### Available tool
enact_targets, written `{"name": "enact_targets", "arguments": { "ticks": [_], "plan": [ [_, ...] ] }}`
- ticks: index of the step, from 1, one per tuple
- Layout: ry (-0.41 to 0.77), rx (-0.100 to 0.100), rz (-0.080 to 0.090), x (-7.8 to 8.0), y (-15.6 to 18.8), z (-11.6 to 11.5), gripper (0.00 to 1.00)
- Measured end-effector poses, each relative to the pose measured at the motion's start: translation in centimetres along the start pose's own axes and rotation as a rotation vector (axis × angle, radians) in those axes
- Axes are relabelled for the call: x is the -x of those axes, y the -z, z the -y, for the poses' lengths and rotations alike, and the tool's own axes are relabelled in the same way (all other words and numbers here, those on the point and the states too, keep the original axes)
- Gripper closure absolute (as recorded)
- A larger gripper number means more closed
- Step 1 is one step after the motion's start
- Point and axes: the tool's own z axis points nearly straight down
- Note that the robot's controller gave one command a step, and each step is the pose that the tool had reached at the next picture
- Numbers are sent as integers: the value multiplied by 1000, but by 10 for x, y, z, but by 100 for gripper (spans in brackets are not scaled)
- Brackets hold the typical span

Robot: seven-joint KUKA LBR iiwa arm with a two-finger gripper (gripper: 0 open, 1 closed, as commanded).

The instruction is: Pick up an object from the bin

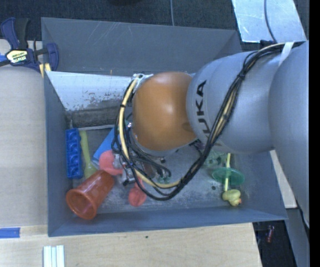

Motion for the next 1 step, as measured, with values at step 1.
{"name": "enact_targets", "arguments": {
  "ticks": [1],
  "plan": [
    [0, 0, 4, 1, 9, 0, 100]
  ]
}}
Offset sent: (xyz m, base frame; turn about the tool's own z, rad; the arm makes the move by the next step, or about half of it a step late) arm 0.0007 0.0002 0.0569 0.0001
